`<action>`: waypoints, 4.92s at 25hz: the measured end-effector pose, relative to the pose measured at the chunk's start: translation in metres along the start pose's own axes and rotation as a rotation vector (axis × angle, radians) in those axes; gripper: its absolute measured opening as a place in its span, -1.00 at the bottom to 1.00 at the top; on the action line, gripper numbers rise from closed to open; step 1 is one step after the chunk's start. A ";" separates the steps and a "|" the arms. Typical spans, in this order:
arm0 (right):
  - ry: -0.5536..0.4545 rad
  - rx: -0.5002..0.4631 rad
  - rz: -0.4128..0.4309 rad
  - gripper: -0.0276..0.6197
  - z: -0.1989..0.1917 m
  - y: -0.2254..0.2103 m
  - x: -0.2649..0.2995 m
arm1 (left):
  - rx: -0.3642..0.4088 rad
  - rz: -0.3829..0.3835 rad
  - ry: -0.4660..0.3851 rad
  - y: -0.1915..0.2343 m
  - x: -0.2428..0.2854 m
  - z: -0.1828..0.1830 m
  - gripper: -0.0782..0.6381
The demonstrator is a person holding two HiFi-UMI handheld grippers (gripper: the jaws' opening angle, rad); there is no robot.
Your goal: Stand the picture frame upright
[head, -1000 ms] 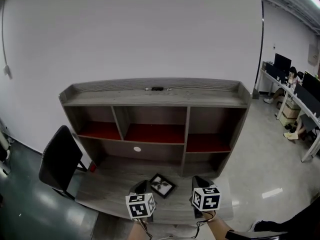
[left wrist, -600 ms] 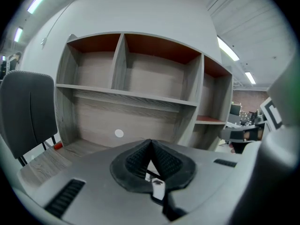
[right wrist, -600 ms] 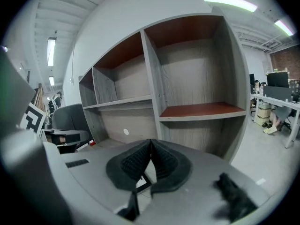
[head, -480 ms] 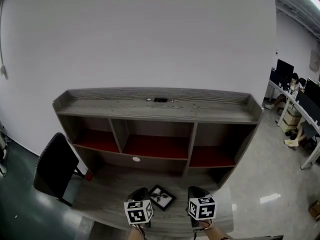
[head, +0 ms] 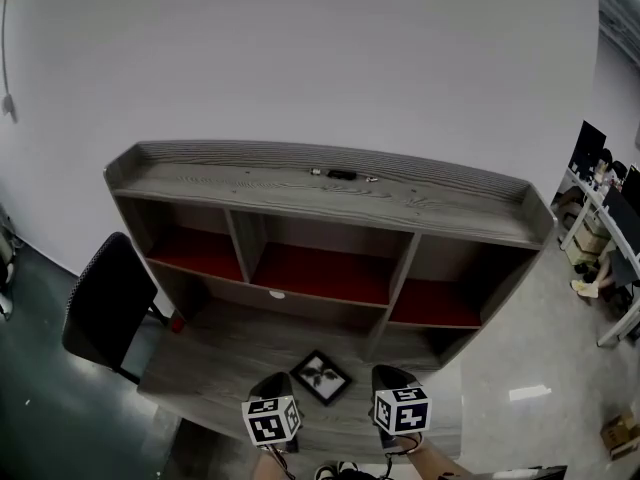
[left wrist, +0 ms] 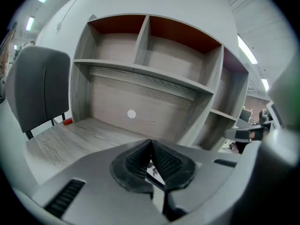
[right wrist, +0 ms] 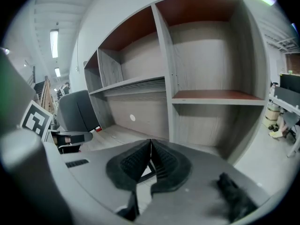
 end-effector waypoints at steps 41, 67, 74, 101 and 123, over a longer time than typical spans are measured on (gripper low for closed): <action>0.348 -0.149 0.179 -0.82 -0.066 0.001 0.156 | -0.257 0.179 0.235 0.044 0.054 -0.127 -0.75; 0.405 -0.303 0.280 -0.79 -0.048 0.017 0.205 | -0.353 0.265 0.225 0.065 0.045 -0.141 -0.75; 0.446 -0.319 0.295 -0.62 -0.052 0.018 0.215 | -0.365 0.265 0.232 0.067 0.049 -0.144 -0.75; 0.618 -0.373 0.425 -0.58 -0.054 0.015 0.241 | -0.375 0.211 0.228 0.065 0.068 -0.139 -0.75; 0.503 -0.234 0.337 -0.66 -0.052 0.010 0.205 | -0.293 0.147 0.252 0.047 0.045 -0.142 -0.75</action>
Point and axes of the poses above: the fingertips, and each gripper's own axes: x forward along the fingers, y to its left, z out of its top, the point moved 7 cm from there along -x, backward along the fingers, and after that the axes turned 9 degrees about y, right-handed, at the moved point
